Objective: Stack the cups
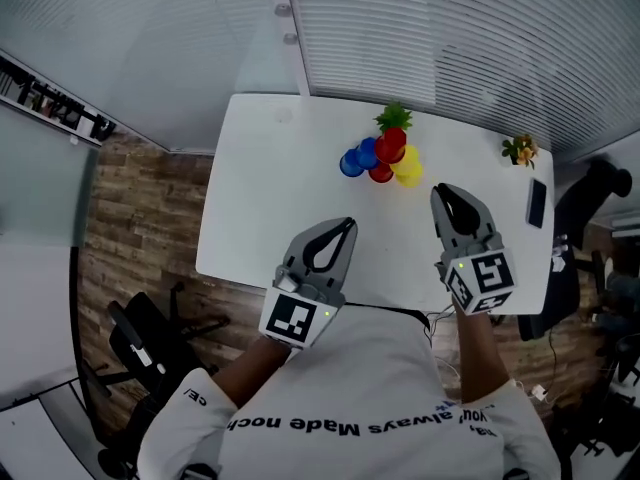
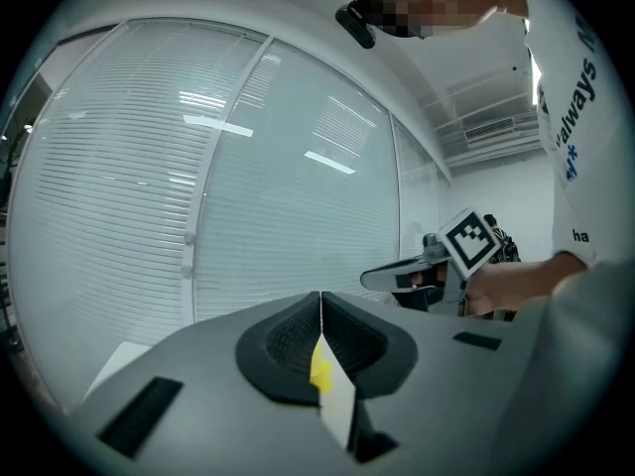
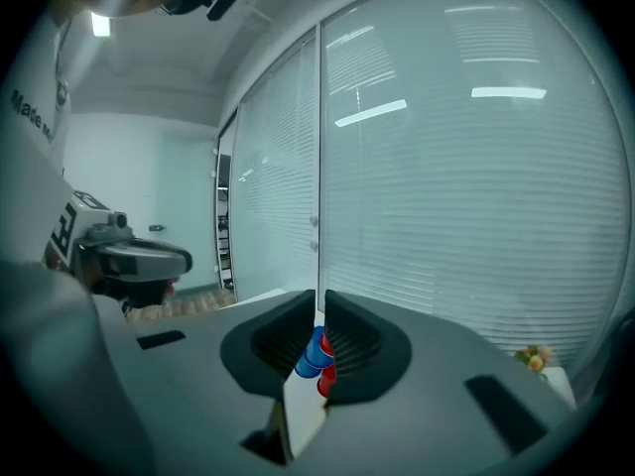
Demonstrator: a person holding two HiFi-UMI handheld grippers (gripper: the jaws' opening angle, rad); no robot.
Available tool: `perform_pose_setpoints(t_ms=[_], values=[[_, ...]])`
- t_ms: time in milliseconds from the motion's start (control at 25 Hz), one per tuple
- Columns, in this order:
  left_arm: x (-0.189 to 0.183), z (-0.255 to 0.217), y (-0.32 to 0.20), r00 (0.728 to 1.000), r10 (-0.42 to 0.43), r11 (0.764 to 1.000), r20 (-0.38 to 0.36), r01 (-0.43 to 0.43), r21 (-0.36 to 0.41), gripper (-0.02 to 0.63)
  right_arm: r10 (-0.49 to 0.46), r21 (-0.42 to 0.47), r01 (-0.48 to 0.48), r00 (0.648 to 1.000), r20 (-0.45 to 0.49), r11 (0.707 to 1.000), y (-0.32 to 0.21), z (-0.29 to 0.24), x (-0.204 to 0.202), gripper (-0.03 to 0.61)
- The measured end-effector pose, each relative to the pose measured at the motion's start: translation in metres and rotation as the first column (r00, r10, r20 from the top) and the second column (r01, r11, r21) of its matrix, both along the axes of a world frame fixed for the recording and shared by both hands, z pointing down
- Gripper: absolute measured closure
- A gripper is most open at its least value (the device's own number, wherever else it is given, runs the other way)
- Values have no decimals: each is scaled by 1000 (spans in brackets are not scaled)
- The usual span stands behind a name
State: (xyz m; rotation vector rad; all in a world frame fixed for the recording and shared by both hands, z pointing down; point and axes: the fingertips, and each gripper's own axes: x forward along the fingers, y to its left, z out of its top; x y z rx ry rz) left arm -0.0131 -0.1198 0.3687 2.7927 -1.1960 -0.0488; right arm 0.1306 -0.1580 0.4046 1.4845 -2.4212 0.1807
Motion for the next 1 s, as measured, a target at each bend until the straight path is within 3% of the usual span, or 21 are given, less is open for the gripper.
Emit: perform_pose_setpoints(t_ms=[400,1000], values=[[40,-19,1,996,88,995,-6,-88,40,592,30,39,-32,998,48,999,71,-33,4,563],[40,-18,6,996,84,995,-1,-84,47,592,12,42,-13,999,30,999,75,-33,-5,561]])
